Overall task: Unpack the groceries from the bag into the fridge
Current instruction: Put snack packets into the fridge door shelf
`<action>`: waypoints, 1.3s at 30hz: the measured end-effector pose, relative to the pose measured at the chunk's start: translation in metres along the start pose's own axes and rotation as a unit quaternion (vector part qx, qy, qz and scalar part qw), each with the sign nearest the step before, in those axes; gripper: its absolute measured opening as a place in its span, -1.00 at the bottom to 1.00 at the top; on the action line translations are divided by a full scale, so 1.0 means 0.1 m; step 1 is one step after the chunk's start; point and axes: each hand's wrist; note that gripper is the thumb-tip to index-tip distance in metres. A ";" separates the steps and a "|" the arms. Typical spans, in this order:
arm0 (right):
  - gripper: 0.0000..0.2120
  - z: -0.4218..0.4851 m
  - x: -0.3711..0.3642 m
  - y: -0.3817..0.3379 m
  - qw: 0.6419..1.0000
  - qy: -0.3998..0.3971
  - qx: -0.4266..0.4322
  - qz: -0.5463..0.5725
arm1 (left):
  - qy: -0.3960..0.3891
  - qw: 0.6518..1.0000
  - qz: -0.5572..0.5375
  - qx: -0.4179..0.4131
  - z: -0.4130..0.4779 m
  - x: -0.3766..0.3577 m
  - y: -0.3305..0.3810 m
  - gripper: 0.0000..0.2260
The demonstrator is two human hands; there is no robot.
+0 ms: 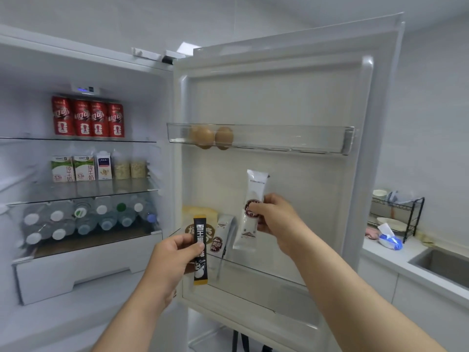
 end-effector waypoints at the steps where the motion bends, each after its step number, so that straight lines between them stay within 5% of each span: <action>1: -0.86 0.06 -0.01 0.05 1.000 -0.003 -0.003 -0.014 | 0.001 1.000 -0.003 0.000 0.04 -0.01 0.01 -0.92; 12: -0.86 0.31 0.01 0.39 0.988 -0.059 -0.127 -0.059 | 0.017 0.999 0.001 -0.035 0.45 -0.07 0.16 -0.91; 24: -0.84 0.45 -0.27 0.68 0.994 -0.020 -0.054 -0.093 | -0.115 0.987 0.088 -0.066 1.14 0.00 0.18 -0.93; 39: -0.70 0.38 -0.22 0.92 0.941 -0.090 -0.312 -0.093 | -0.224 0.972 0.051 -0.054 1.46 0.07 -0.11 -0.94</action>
Point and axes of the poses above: each hand's wrist, its own z-axis towards the middle knuckle, its own x-axis out of the back of the hand, y = z × x, and after that the axes turned 11 degrees about z, right-handed
